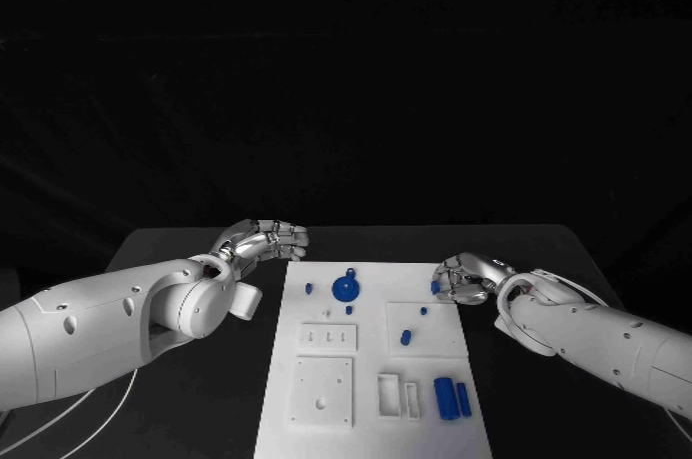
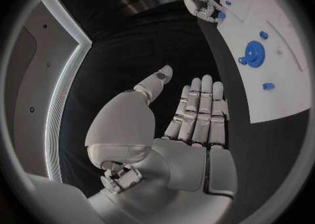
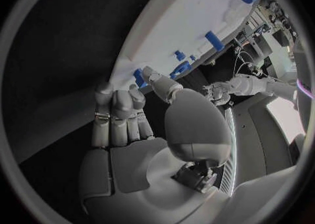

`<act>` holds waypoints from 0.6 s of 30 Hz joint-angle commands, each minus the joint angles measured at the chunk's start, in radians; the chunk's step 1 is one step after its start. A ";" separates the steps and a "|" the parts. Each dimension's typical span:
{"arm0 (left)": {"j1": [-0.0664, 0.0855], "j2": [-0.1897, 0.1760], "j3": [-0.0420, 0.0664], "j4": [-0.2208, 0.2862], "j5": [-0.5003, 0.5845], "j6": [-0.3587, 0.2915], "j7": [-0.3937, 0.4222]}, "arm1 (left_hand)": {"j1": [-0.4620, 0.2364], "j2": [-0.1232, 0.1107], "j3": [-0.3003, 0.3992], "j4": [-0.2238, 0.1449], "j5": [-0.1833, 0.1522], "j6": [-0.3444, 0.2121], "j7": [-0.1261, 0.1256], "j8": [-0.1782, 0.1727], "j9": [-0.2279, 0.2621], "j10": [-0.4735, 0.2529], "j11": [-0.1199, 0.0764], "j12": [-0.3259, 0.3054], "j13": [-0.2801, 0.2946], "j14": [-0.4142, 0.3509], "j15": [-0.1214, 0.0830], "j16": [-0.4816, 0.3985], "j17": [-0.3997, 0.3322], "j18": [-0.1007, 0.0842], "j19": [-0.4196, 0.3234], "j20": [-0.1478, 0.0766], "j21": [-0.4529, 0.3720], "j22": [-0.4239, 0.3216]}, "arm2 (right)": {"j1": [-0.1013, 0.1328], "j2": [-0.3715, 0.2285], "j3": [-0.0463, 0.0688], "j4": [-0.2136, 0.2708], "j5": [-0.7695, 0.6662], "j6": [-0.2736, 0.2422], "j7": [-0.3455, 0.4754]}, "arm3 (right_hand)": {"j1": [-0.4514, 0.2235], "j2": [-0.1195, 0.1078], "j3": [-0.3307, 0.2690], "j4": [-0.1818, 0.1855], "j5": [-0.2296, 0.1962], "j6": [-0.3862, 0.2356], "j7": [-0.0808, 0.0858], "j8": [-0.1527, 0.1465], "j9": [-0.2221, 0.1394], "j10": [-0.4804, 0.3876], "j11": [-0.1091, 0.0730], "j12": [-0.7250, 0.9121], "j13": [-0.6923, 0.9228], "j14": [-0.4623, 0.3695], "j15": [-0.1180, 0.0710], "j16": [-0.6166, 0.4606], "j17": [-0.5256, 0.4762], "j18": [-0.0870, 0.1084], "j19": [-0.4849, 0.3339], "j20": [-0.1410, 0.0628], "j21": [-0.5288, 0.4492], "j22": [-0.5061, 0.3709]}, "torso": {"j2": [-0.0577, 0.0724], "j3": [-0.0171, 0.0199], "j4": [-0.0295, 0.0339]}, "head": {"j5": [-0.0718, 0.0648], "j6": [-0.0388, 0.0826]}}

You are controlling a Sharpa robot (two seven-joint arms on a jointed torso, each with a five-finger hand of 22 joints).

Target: Assemble the parts on the task board

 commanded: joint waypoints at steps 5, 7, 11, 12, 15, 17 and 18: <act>0.000 0.001 0.001 0.003 -0.006 0.015 0.010 | -0.001 -0.005 0.001 -0.004 -0.004 -0.007 0.005 -0.005 0.002 -0.005 -0.001 -0.005 -0.001 -0.007 -0.001 -0.004 0.001 0.018 -0.003 0.000 -0.004 0.012 | -0.001 0.007 0.000 -0.002 -0.013 0.009 0.005 | -0.005 0.008 0.009 0.002 -0.005 0.023 0.012 0.009 0.003 0.004 -0.005 0.010 0.002 0.005 -0.001 -0.004 0.002 0.044 0.002 -0.002 0.002 0.020 | 0.000 0.0008 -0.0011 | 0.005 0.001; 0.000 0.001 0.001 0.003 -0.006 0.016 0.010 | -0.001 -0.005 0.001 -0.004 -0.004 -0.007 0.005 -0.005 0.002 -0.005 -0.001 -0.005 -0.001 -0.008 -0.001 -0.004 0.001 0.018 -0.003 0.000 -0.004 0.012 | -0.001 0.009 0.000 -0.002 -0.014 0.010 0.004 | -0.006 0.007 0.010 0.002 -0.005 0.024 0.012 0.010 0.003 0.005 -0.005 0.011 0.002 0.005 -0.001 -0.004 0.003 0.044 0.002 -0.003 0.002 0.020 | 0.000 0.0006 -0.0006 | 0.007 0.002; 0.001 0.001 0.001 0.004 -0.006 0.016 0.010 | -0.001 -0.005 0.001 -0.004 -0.004 -0.007 0.005 -0.005 0.002 -0.005 -0.001 -0.005 -0.001 -0.008 -0.001 -0.004 0.001 0.018 -0.004 0.000 -0.004 0.012 | -0.001 0.011 0.000 -0.001 -0.017 0.011 0.002 | -0.007 0.007 0.010 0.001 -0.005 0.025 0.012 0.011 0.003 0.007 -0.005 0.013 0.004 0.005 -0.001 -0.004 0.003 0.044 0.002 -0.003 0.003 0.020 | 0.000 0.0005 0.0001 | 0.005 0.001; 0.001 0.000 0.001 0.004 -0.006 0.016 0.010 | -0.001 -0.005 0.001 -0.004 -0.004 -0.007 0.005 -0.005 0.002 -0.006 -0.001 -0.005 -0.001 -0.008 -0.001 -0.004 0.001 0.018 -0.004 0.000 -0.004 0.012 | -0.001 0.012 0.000 -0.001 -0.017 0.011 0.002 | -0.007 0.006 0.010 0.001 -0.005 0.026 0.012 0.011 0.003 0.007 -0.005 0.014 0.004 0.005 -0.001 -0.004 0.003 0.044 0.002 -0.003 0.003 0.020 | 0.000 0.0005 0.0003 | 0.005 0.001; 0.001 0.000 0.001 0.004 -0.007 0.017 0.008 | 0.000 -0.005 0.001 -0.004 -0.004 -0.007 0.004 -0.005 0.002 -0.006 -0.001 -0.005 -0.001 -0.008 -0.001 -0.004 0.001 0.018 -0.004 0.000 -0.004 0.012 | -0.001 0.013 0.000 -0.003 -0.019 0.011 0.001 | -0.008 0.005 0.010 0.001 -0.005 0.026 0.012 0.011 0.003 0.007 -0.004 0.014 0.004 0.005 -0.001 -0.003 0.003 0.044 0.002 -0.003 0.004 0.020 | 0.000 0.0006 0.0000 | 0.006 0.000; 0.001 0.000 0.001 0.004 -0.007 0.016 0.007 | -0.001 -0.005 0.001 -0.004 -0.005 -0.007 0.005 -0.005 0.002 -0.006 -0.001 -0.005 -0.001 -0.008 -0.001 -0.004 0.001 0.018 -0.004 0.000 -0.004 0.012 | -0.001 0.013 0.000 -0.003 -0.020 0.011 0.001 | -0.008 0.005 0.011 0.001 -0.005 0.027 0.013 0.011 0.004 0.007 -0.004 0.014 0.004 0.006 0.000 -0.003 0.004 0.044 0.002 -0.003 0.004 0.020 | 0.000 0.0004 -0.0003 | 0.005 0.000; 0.001 0.000 0.001 0.004 -0.007 0.017 0.007 | -0.001 -0.005 0.001 -0.004 -0.005 -0.007 0.005 -0.005 0.002 -0.006 -0.001 -0.005 -0.001 -0.008 -0.001 -0.004 0.001 0.018 -0.004 0.000 -0.004 0.012 | -0.001 0.014 0.000 -0.003 -0.020 0.011 0.001 | -0.008 0.006 0.011 0.000 -0.005 0.029 0.013 0.012 0.004 0.006 -0.004 0.013 0.003 0.006 0.000 -0.003 0.004 0.044 0.002 -0.003 0.004 0.020 | 0.000 0.0003 -0.0003 | 0.005 0.000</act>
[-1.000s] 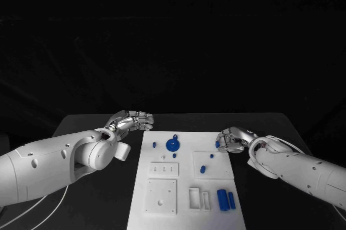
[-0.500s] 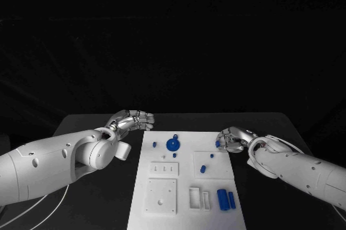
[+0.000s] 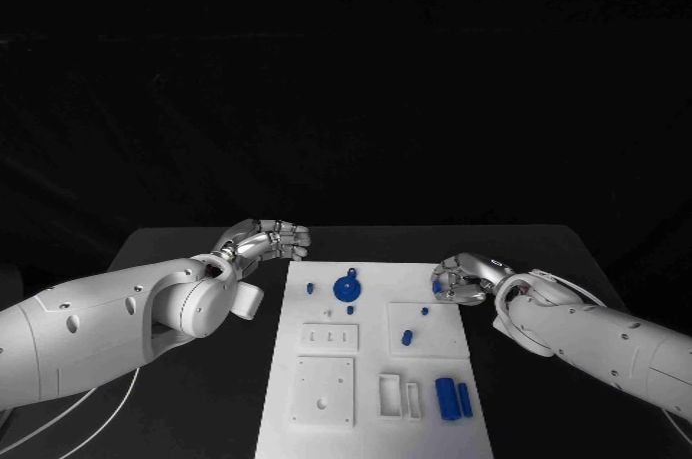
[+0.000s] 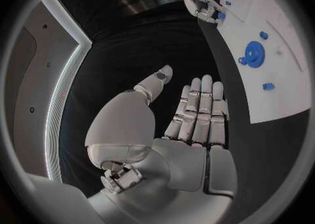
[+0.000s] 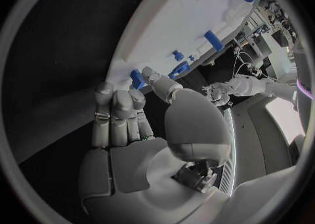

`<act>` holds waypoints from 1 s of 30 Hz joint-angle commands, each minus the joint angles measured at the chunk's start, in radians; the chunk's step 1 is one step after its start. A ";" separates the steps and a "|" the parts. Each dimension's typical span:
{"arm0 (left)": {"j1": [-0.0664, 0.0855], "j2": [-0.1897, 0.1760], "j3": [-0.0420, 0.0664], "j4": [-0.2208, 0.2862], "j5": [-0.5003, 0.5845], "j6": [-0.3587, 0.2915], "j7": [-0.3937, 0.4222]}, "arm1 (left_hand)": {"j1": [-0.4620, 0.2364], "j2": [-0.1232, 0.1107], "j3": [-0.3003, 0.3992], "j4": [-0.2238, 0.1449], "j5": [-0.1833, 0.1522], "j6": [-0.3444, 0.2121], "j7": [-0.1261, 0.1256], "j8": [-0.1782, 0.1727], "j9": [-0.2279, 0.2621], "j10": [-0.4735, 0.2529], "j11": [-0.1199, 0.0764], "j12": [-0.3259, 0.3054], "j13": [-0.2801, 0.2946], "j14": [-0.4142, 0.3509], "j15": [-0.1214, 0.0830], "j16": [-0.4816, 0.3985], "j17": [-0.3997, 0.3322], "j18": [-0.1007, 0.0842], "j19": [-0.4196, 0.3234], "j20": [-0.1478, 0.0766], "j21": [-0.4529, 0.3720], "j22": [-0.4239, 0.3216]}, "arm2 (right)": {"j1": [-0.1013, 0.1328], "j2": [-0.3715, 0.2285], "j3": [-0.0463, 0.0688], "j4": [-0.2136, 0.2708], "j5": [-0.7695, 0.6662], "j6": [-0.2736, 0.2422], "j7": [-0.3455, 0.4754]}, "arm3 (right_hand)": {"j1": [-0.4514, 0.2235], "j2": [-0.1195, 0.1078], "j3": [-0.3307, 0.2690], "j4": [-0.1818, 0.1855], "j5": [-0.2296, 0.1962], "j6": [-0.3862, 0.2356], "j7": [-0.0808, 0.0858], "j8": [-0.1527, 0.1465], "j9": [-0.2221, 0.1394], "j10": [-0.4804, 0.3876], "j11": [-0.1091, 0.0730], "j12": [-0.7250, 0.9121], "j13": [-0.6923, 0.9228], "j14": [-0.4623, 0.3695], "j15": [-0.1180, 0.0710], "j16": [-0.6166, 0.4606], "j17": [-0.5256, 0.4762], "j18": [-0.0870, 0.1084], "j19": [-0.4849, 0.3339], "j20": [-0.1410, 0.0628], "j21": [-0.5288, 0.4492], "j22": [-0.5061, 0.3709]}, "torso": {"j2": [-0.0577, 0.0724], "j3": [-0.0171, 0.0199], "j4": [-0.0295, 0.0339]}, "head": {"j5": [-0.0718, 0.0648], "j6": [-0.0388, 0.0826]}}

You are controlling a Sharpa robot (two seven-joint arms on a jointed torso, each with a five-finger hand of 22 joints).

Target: Assemble the parts on the task board

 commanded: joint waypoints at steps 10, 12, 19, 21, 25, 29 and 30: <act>0.001 0.000 0.001 0.004 -0.006 0.016 0.008 | -0.001 -0.006 0.001 -0.004 -0.005 -0.008 0.005 -0.006 0.001 -0.006 -0.001 -0.005 -0.001 -0.008 -0.001 -0.004 0.001 0.018 -0.004 0.000 -0.005 0.012 | -0.001 0.005 0.000 -0.001 -0.021 0.006 -0.001 | -0.005 0.026 0.030 0.001 -0.005 0.072 0.019 0.027 0.012 0.003 -0.001 0.010 0.002 0.006 0.002 -0.003 0.005 0.043 0.000 -0.005 0.008 0.020 | 0.000 0.0008 -0.0003 | 0.000 -0.003; 0.001 -0.001 0.001 0.004 -0.006 0.017 0.008 | -0.001 -0.005 0.001 -0.003 -0.005 -0.008 0.005 -0.006 0.001 -0.006 -0.001 -0.005 -0.001 -0.008 -0.001 -0.004 0.001 0.018 -0.004 0.000 -0.005 0.012 | -0.001 0.006 0.000 -0.001 -0.027 0.002 -0.005 | -0.003 0.030 0.040 0.003 -0.005 0.081 0.017 0.031 0.014 0.004 -0.003 0.011 0.002 0.006 0.001 -0.004 0.005 0.043 0.000 -0.005 0.009 0.019 | 0.000 0.0007 -0.0001 | -0.001 -0.004; 0.001 -0.001 0.001 0.004 -0.006 0.017 0.007 | -0.001 -0.005 0.001 -0.003 -0.005 -0.007 0.005 -0.006 0.001 -0.006 -0.001 -0.005 -0.001 -0.008 -0.001 -0.004 0.001 0.018 -0.004 0.000 -0.005 0.012 | -0.001 0.008 0.000 -0.003 -0.049 -0.020 -0.017 | 0.000 0.034 0.061 0.003 -0.005 0.104 0.010 0.041 0.020 0.005 -0.009 0.012 0.001 0.006 -0.006 -0.004 0.007 0.043 -0.001 -0.005 0.011 0.019 | 0.000 0.0011 -0.0001 | -0.001 -0.005; 0.001 -0.001 0.001 0.004 -0.006 0.017 0.007 | -0.001 -0.005 0.001 -0.003 -0.005 -0.007 0.005 -0.006 0.001 -0.006 -0.001 -0.005 -0.001 -0.008 -0.001 -0.004 0.001 0.018 -0.004 0.000 -0.005 0.012 | -0.001 0.009 0.000 -0.003 -0.059 -0.030 -0.021 | 0.001 0.034 0.066 0.003 -0.005 0.110 0.008 0.044 0.022 0.006 -0.011 0.013 0.001 0.006 -0.007 -0.005 0.007 0.043 -0.001 -0.005 0.012 0.019 | 0.000 0.0011 -0.0001 | -0.001 -0.005; 0.001 -0.001 0.001 0.005 -0.007 0.018 0.005 | 0.000 -0.004 0.002 -0.003 -0.005 -0.007 0.005 -0.006 0.001 -0.006 -0.001 -0.005 -0.001 -0.008 -0.001 -0.004 0.002 0.018 -0.004 0.000 -0.005 0.012 | -0.001 0.010 -0.001 0.001 -0.067 -0.056 -0.026 | 0.003 0.033 0.078 0.002 -0.005 0.120 0.004 0.049 0.026 0.010 -0.015 0.017 0.003 0.007 -0.011 -0.005 0.008 0.043 -0.001 -0.006 0.013 0.019 | 0.001 0.0011 -0.0007 | -0.001 -0.005; 0.001 -0.001 0.001 0.005 -0.014 0.024 -0.001 | -0.001 -0.002 0.001 -0.002 -0.005 -0.004 0.010 -0.005 0.003 -0.002 0.003 -0.003 0.000 -0.006 -0.001 -0.003 0.002 0.018 -0.003 0.000 -0.004 0.013 | -0.001 0.011 -0.001 0.006 -0.077 -0.082 -0.037 | 0.003 0.029 0.083 0.001 -0.005 0.126 0.002 0.051 0.028 0.013 -0.017 0.018 0.003 0.008 -0.013 -0.005 0.009 0.043 0.001 -0.006 0.015 0.019 | 0.000 0.0012 -0.0005 | -0.002 -0.005; 0.001 -0.001 0.001 0.005 -0.017 0.027 -0.006 | -0.003 -0.001 0.001 -0.001 -0.006 -0.002 0.011 -0.004 0.003 0.000 0.004 -0.002 0.001 -0.005 -0.002 -0.003 0.003 0.018 -0.002 0.000 -0.004 0.013 | -0.001 0.011 -0.001 0.009 -0.079 -0.088 -0.039 | 0.003 0.029 0.084 0.001 -0.005 0.127 0.001 0.052 0.029 0.013 -0.017 0.019 0.003 0.008 -0.014 -0.004 0.009 0.043 0.001 -0.007 0.015 0.019 | 0.000 0.0013 -0.0006 | -0.002 -0.004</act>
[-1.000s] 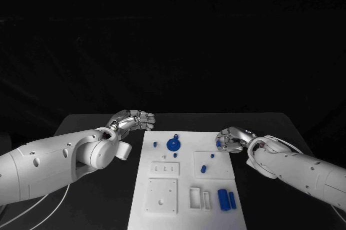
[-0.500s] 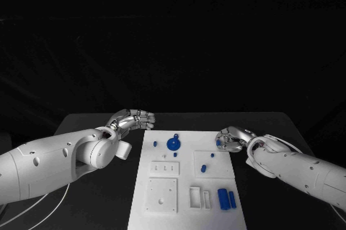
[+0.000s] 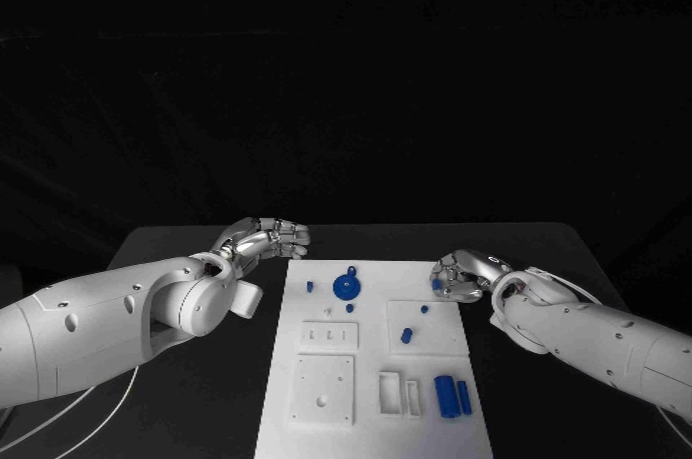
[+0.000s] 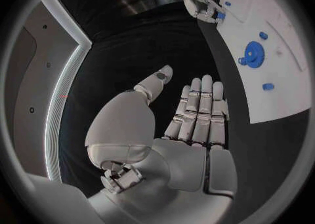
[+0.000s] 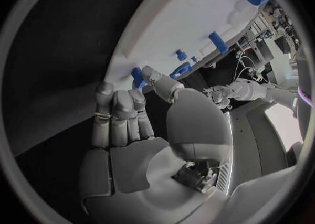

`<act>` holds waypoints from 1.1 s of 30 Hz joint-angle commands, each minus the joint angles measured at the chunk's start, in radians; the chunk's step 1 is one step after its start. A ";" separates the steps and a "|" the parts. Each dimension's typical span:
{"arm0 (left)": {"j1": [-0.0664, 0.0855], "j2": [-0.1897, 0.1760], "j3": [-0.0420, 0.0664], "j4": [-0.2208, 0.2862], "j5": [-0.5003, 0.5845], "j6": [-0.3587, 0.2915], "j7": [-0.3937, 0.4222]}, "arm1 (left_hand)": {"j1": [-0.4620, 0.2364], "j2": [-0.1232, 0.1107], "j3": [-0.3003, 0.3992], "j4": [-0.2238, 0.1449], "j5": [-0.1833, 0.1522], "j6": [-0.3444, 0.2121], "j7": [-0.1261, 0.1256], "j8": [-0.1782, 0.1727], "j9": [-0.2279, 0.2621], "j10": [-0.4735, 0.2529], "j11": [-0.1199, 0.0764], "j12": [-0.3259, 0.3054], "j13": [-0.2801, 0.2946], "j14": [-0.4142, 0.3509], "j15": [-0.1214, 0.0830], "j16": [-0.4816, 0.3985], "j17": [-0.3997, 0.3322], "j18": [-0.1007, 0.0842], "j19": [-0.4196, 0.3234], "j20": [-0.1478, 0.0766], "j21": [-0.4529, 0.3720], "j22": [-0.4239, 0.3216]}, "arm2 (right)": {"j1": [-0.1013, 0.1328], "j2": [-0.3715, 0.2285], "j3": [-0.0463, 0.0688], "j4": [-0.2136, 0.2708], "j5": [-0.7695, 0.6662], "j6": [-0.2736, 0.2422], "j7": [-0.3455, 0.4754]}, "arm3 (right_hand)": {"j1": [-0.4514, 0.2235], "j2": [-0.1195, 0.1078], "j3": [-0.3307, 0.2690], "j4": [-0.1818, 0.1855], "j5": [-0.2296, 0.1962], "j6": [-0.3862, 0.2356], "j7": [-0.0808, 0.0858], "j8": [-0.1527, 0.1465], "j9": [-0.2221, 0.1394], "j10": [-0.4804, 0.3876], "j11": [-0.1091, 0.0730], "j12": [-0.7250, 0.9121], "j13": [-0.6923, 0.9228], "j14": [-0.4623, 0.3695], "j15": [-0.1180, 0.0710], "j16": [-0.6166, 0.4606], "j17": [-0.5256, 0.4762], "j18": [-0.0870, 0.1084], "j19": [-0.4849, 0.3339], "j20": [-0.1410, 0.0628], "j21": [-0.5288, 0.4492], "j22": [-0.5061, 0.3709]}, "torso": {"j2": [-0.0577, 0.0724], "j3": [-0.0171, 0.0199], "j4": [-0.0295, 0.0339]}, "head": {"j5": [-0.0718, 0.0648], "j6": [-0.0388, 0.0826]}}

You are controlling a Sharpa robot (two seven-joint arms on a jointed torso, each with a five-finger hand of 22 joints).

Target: Assemble the parts on the task board

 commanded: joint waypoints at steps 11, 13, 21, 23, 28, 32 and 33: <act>0.001 0.003 0.002 0.010 -0.097 0.044 -0.074 | -0.047 0.008 -0.018 0.018 -0.014 0.061 -0.015 0.022 0.022 0.120 -0.047 0.068 0.032 0.091 -0.051 0.087 0.046 0.024 0.070 -0.038 0.042 0.024 | 0.022 -0.010 0.000 0.069 -0.072 -0.091 -0.086 | 0.004 -0.006 0.020 -0.001 -0.005 0.051 0.024 0.010 0.017 0.017 -0.009 0.010 0.003 0.003 -0.014 -0.003 0.004 0.034 0.009 -0.011 0.010 0.018 | -0.002 -0.0003 -0.0018 | -0.002 0.006; 0.002 0.005 0.002 0.010 -0.126 0.063 -0.121 | -0.061 0.007 -0.025 0.025 -0.019 0.080 -0.024 0.026 0.026 0.155 -0.066 0.090 0.047 0.119 -0.072 0.127 0.068 0.026 0.101 -0.055 0.067 0.024 | 0.039 -0.013 0.000 0.093 -0.089 -0.089 -0.109 | 0.004 -0.007 0.021 -0.001 -0.005 0.052 0.024 0.011 0.017 0.017 -0.009 0.010 0.002 0.003 -0.014 -0.003 0.004 0.034 0.010 -0.011 0.010 0.017 | -0.003 -0.0005 -0.0017 | -0.002 0.008; 0.018 0.030 0.004 0.013 -0.252 0.103 -0.312 | -0.137 -0.020 -0.071 0.075 -0.057 0.123 -0.056 0.016 0.034 0.282 -0.125 0.234 0.150 0.223 -0.158 0.321 0.168 0.034 0.219 -0.129 0.206 0.027 | 0.090 -0.004 0.000 0.177 -0.148 -0.092 -0.194 | 0.007 -0.008 0.027 -0.004 -0.005 0.054 0.022 0.011 0.019 0.022 -0.011 0.012 0.003 0.005 -0.016 -0.003 0.005 0.034 0.013 -0.013 0.011 0.017 | -0.011 -0.0011 -0.0049 | -0.003 0.017; 0.028 0.049 0.004 0.000 -0.282 0.118 -0.353 | -0.161 -0.032 -0.079 0.095 -0.058 0.126 -0.063 0.011 0.034 0.287 -0.133 0.277 0.182 0.232 -0.175 0.364 0.189 0.037 0.235 -0.146 0.239 0.027 | 0.099 0.001 0.000 0.199 -0.163 -0.088 -0.220 | 0.006 -0.009 0.028 -0.004 -0.005 0.054 0.022 0.011 0.020 0.023 -0.011 0.012 0.004 0.005 -0.016 -0.002 0.005 0.034 0.014 -0.013 0.011 0.016 | -0.014 -0.0013 -0.0052 | -0.003 0.017; 0.045 0.100 0.004 -0.032 -0.318 0.110 -0.416 | -0.181 -0.053 -0.077 0.129 -0.060 0.118 -0.072 -0.006 0.033 0.295 -0.143 0.374 0.252 0.257 -0.208 0.443 0.220 0.041 0.264 -0.175 0.306 0.026 | 0.109 0.028 0.000 0.234 -0.191 -0.087 -0.275 | 0.006 -0.011 0.029 -0.005 -0.005 0.055 0.022 0.012 0.020 0.023 -0.011 0.012 0.003 0.005 -0.016 -0.002 0.006 0.034 0.015 -0.014 0.011 0.016 | -0.023 -0.0031 -0.0042 | -0.001 0.019; 0.049 0.136 0.004 -0.046 -0.319 0.086 -0.440 | -0.184 -0.065 -0.064 0.151 -0.058 0.103 -0.068 -0.023 0.030 0.264 -0.140 0.418 0.289 0.246 -0.215 0.466 0.223 0.038 0.256 -0.186 0.333 0.023 | 0.110 0.052 0.000 0.252 -0.206 -0.092 -0.306 | 0.007 -0.012 0.032 -0.006 -0.005 0.056 0.022 0.011 0.021 0.023 -0.011 0.011 0.002 0.006 -0.016 -0.002 0.006 0.034 0.016 -0.015 0.011 0.016 | -0.029 -0.0040 -0.0026 | 0.001 0.020; 0.050 0.146 0.004 -0.050 -0.317 0.081 -0.444 | -0.189 -0.069 -0.063 0.157 -0.059 0.099 -0.065 -0.027 0.028 0.254 -0.139 0.420 0.292 0.240 -0.213 0.465 0.221 0.036 0.252 -0.186 0.334 0.022 | 0.110 0.058 0.000 0.258 -0.210 -0.095 -0.313 | 0.008 -0.012 0.033 -0.006 -0.005 0.056 0.022 0.011 0.021 0.023 -0.011 0.012 0.002 0.006 -0.016 -0.002 0.006 0.034 0.016 -0.015 0.011 0.016 | -0.029 -0.0042 -0.0025 | 0.002 0.019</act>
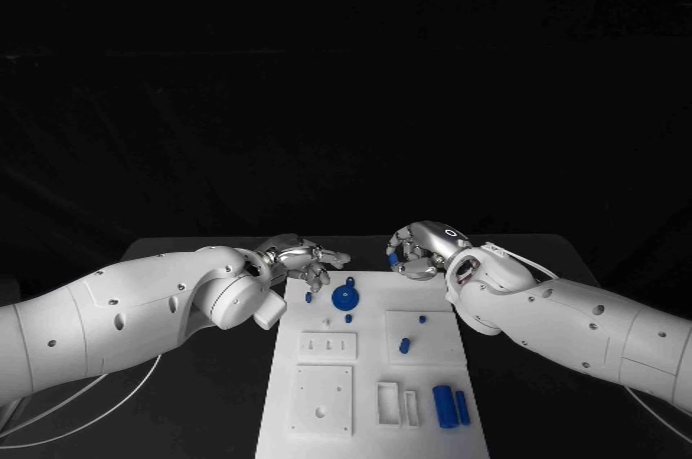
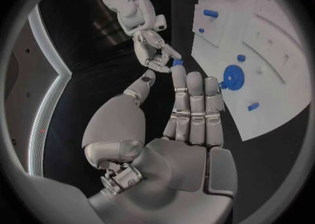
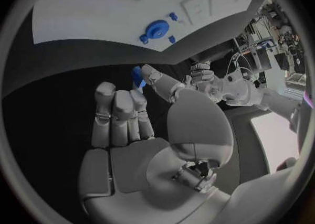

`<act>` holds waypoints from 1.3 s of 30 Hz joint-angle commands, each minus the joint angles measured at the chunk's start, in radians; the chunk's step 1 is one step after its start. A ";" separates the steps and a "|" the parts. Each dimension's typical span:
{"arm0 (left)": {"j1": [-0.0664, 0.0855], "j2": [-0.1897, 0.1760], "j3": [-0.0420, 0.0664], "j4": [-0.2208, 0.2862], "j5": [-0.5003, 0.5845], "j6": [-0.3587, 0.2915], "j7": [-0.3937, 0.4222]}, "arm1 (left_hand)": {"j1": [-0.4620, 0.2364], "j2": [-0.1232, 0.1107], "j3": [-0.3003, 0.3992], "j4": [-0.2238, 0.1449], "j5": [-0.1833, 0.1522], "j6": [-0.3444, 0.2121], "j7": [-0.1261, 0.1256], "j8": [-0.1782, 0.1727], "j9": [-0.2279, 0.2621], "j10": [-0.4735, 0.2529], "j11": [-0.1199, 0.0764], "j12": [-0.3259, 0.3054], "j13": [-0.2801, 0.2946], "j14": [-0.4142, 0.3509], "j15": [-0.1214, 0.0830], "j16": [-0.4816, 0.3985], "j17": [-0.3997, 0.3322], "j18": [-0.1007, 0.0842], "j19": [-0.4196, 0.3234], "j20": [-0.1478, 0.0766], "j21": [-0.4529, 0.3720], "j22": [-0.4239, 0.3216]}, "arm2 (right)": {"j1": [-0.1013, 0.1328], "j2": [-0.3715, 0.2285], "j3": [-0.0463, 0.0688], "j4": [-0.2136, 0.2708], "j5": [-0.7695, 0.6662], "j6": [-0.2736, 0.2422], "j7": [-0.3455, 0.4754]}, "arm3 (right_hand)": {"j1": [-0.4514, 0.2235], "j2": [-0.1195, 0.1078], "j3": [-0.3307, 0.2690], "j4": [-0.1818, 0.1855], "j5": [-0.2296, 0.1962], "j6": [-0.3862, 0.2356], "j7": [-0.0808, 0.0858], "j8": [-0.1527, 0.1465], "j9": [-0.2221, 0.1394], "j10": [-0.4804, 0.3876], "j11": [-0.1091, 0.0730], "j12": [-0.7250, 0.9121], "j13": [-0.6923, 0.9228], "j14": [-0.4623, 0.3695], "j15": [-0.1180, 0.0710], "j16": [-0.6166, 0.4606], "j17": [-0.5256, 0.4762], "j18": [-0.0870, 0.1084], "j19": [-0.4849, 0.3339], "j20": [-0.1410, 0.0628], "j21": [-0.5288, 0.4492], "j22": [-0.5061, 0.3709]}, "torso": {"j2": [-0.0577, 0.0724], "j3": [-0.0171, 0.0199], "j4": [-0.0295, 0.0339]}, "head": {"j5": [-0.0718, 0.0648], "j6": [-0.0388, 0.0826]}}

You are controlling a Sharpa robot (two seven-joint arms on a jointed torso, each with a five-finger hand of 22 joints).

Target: Assemble the parts on the task board

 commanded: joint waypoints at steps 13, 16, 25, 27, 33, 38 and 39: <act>0.004 0.063 0.000 -0.029 -0.034 -0.060 -0.080 | -0.021 -0.040 0.048 0.091 0.000 -0.015 0.026 -0.016 -0.002 -0.128 0.032 -0.064 -0.013 -0.083 0.051 -0.087 -0.074 -0.012 -0.095 0.012 -0.041 0.000 | 0.000 0.067 0.000 0.050 -0.076 -0.011 -0.106 | 0.008 -0.004 0.011 0.000 -0.004 0.044 0.034 0.006 0.022 0.008 -0.002 0.005 0.000 0.003 -0.006 -0.002 0.001 0.029 0.005 -0.006 0.003 0.015 | -0.010 -0.0019 0.0043 | 0.007 0.000; 0.004 0.068 0.000 -0.033 -0.034 -0.067 -0.077 | -0.017 -0.035 0.043 0.089 0.000 -0.008 0.026 -0.012 0.000 -0.135 0.032 -0.071 -0.015 -0.082 0.052 -0.088 -0.077 -0.011 -0.097 0.013 -0.040 0.000 | 0.000 0.075 0.000 0.052 -0.080 -0.007 -0.108 | 0.008 -0.004 0.012 0.000 -0.004 0.044 0.034 0.006 0.022 0.009 -0.002 0.006 0.001 0.003 -0.006 -0.002 0.002 0.029 0.005 -0.006 0.003 0.015 | -0.010 -0.0024 0.0066 | 0.007 -0.002; 0.004 0.078 0.000 -0.039 -0.050 -0.068 -0.094 | -0.004 -0.016 0.032 0.077 0.000 -0.002 0.028 -0.010 0.002 -0.147 0.035 -0.084 -0.019 -0.079 0.053 -0.087 -0.083 -0.010 -0.099 0.015 -0.037 0.001 | 0.000 0.090 -0.003 0.057 -0.097 -0.016 -0.103 | 0.008 -0.004 0.015 0.000 -0.004 0.044 0.034 0.006 0.022 0.009 -0.002 0.006 0.000 0.004 -0.006 -0.002 0.002 0.029 0.006 -0.007 0.003 0.015 | -0.009 -0.0002 0.0031 | 0.012 -0.002; 0.003 0.083 -0.001 -0.045 -0.052 -0.067 -0.097 | -0.003 -0.014 0.031 0.077 0.000 -0.002 0.028 -0.010 0.002 -0.146 0.035 -0.085 -0.019 -0.079 0.053 -0.087 -0.083 -0.010 -0.099 0.015 -0.037 0.001 | 0.000 0.091 -0.003 0.063 -0.098 -0.018 -0.103 | 0.008 -0.005 0.016 0.000 -0.004 0.045 0.034 0.006 0.022 0.009 -0.002 0.005 0.000 0.004 -0.006 -0.002 0.002 0.029 0.006 -0.007 0.003 0.015 | -0.009 -0.0009 0.0033 | 0.013 -0.002; 0.003 0.093 -0.002 -0.060 -0.060 -0.062 -0.107 | -0.004 -0.010 0.027 0.077 0.000 -0.003 0.028 -0.011 0.002 -0.146 0.035 -0.086 -0.019 -0.078 0.053 -0.086 -0.084 -0.010 -0.099 0.015 -0.036 0.001 | 0.000 0.094 -0.003 0.073 -0.100 -0.020 -0.105 | 0.008 -0.005 0.017 0.000 -0.004 0.045 0.034 0.006 0.022 0.010 -0.002 0.006 0.001 0.004 -0.006 -0.002 0.002 0.029 0.007 -0.007 0.003 0.015 | -0.009 -0.0012 0.0028 | 0.013 -0.003; 0.003 0.101 -0.002 -0.070 -0.061 -0.056 -0.107 | -0.006 -0.007 0.024 0.077 0.000 -0.002 0.028 -0.011 0.002 -0.145 0.035 -0.087 -0.019 -0.078 0.053 -0.086 -0.085 -0.010 -0.099 0.015 -0.036 0.000 | -0.001 0.095 -0.003 0.081 -0.101 -0.019 -0.105 | 0.008 -0.005 0.018 0.000 -0.004 0.045 0.034 0.006 0.023 0.011 -0.002 0.006 0.001 0.005 -0.006 -0.002 0.002 0.029 0.007 -0.007 0.003 0.015 | -0.009 -0.0010 0.0018 | 0.013 -0.004; 0.003 0.102 -0.002 -0.071 -0.061 -0.056 -0.105 | -0.006 -0.006 0.023 0.077 0.000 -0.002 0.028 -0.011 0.002 -0.145 0.035 -0.087 -0.019 -0.078 0.053 -0.086 -0.085 -0.010 -0.099 0.015 -0.036 0.000 | -0.001 0.096 -0.003 0.081 -0.101 -0.019 -0.105 | 0.008 -0.005 0.018 0.000 -0.004 0.045 0.034 0.006 0.023 0.011 -0.002 0.006 0.001 0.005 -0.006 -0.002 0.002 0.029 0.007 -0.007 0.003 0.015 | -0.009 -0.0009 0.0024 | 0.013 -0.004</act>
